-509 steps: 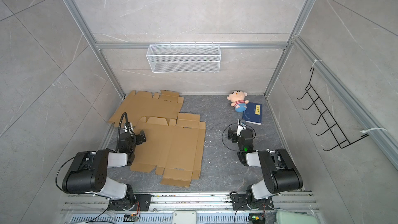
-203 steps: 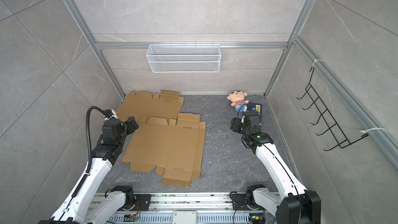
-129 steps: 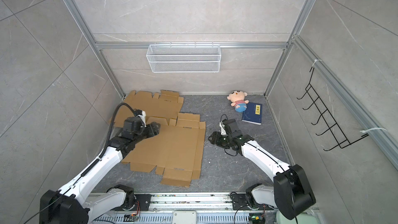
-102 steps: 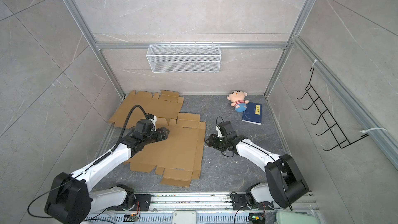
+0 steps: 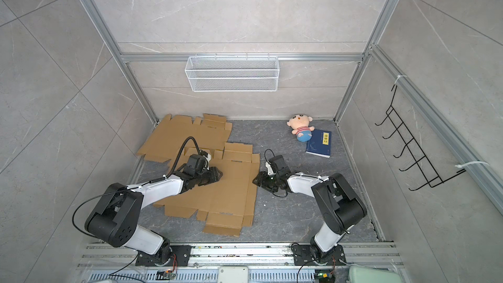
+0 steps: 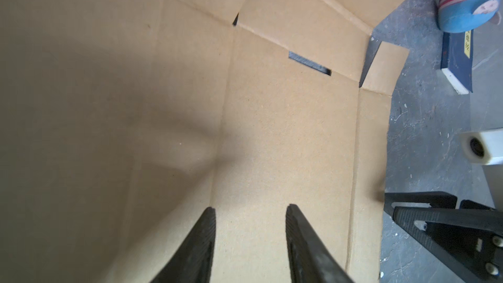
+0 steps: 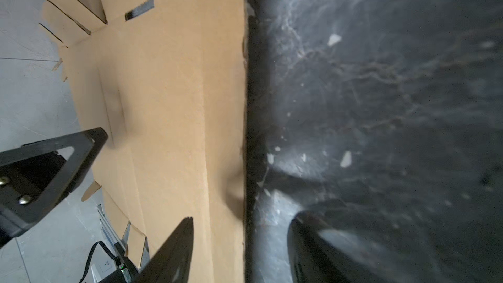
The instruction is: Fold the paper box
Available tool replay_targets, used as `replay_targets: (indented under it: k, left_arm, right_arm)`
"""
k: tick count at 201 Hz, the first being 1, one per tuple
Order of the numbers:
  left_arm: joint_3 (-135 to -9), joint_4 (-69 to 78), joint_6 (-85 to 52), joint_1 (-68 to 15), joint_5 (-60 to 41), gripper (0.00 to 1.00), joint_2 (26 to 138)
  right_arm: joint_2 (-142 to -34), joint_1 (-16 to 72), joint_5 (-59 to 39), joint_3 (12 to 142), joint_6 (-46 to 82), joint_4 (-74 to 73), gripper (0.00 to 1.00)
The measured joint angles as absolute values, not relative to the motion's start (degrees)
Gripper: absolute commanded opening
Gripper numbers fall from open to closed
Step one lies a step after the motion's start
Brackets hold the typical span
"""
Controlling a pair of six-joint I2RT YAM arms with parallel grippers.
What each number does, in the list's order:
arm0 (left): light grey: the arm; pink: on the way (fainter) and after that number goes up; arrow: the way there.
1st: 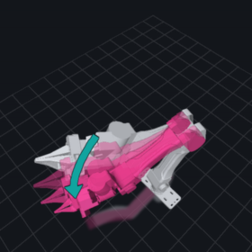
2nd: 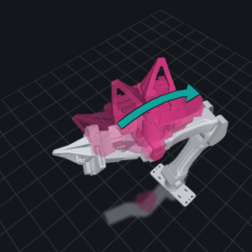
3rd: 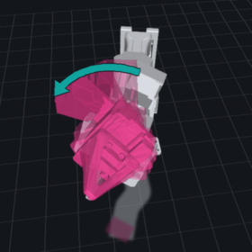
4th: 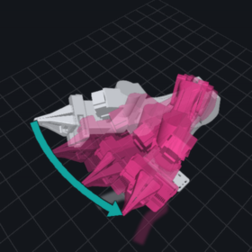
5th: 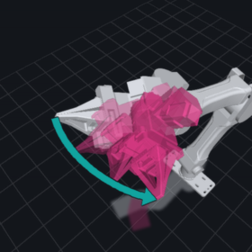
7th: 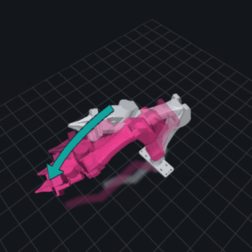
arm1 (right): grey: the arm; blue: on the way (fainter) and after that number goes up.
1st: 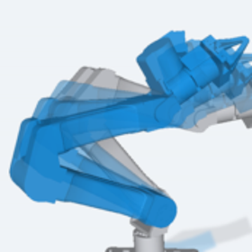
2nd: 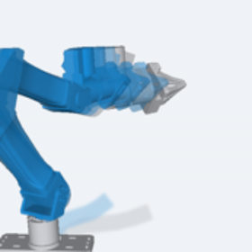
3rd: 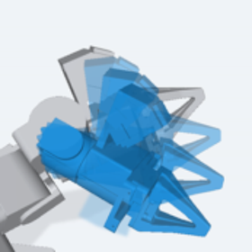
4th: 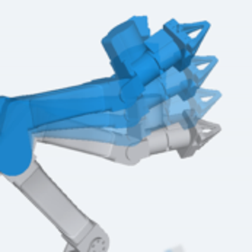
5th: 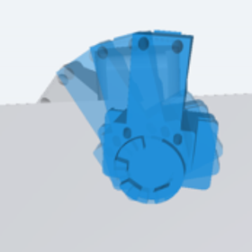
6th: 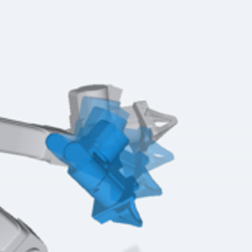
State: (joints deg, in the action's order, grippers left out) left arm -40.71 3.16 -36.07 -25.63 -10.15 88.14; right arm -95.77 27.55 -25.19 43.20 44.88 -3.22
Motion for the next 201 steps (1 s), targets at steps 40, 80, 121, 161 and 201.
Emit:
replay_targets:
  k: [40,80,121,161,201]
  left_arm:
    - [-37.01,6.81,-37.52,-25.63,-11.73,0.31,90.00]
    - [-35.75,10.22,-39.09,-25.63,-12.93,0.29,90.35]
    - [-35.75,9.65,-39.27,-25.63,-13.61,0.30,89.69]
    - [-38.04,2.79,-37.78,-25.12,-13.58,0.32,83.44]
    - [-45.32,-4.05,-33.47,-22.72,-13.63,0.34,74.19]
  right_arm:
    - [-98.00,28.14,-26.55,43.46,45.95,-7.77,0.52]
    - [-99.02,28.86,-26.52,43.40,47.31,-9.65,0.34]
    - [-99.00,28.86,-25.71,43.33,47.88,-9.72,0.16]
    - [-97.58,28.40,-26.89,44.91,45.80,-5.26,0.07]
    - [-95.33,21.06,-37.01,55.57,37.54,8.95,0.06]
